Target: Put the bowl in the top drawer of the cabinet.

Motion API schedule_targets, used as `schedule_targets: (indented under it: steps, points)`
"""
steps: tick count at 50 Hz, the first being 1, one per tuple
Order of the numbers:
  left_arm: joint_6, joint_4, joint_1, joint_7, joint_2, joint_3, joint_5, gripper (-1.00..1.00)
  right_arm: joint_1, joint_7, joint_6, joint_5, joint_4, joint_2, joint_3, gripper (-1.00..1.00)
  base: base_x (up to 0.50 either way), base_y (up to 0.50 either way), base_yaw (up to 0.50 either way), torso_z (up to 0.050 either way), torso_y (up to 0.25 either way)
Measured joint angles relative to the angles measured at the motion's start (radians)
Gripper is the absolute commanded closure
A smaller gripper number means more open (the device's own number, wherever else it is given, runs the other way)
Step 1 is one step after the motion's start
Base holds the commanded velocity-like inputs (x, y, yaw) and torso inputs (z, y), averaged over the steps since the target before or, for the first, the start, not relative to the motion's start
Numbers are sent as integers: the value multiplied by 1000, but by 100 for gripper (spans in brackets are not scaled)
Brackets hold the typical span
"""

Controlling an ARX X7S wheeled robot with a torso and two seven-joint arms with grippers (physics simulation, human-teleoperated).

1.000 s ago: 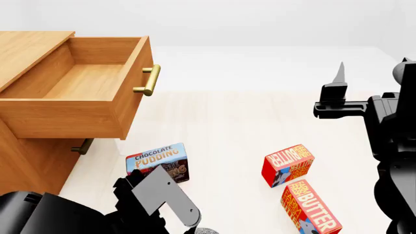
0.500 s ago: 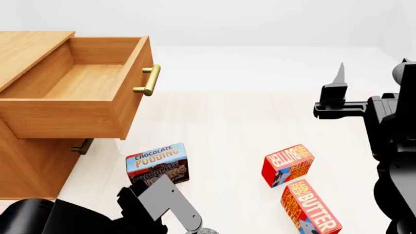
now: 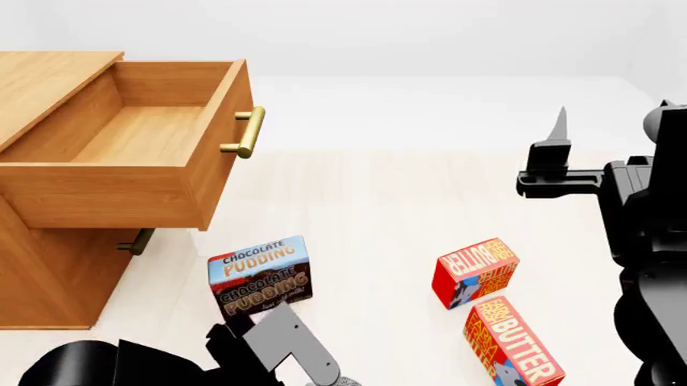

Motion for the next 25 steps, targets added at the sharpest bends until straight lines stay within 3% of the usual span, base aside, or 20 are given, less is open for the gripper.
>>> schedule_targets:
  steps: [25]
  points:
    - [67, -61, 17, 83, 20, 87, 107, -100, -15, 4, -14, 5, 8, 4, 3, -100, 0, 0, 0, 0, 0]
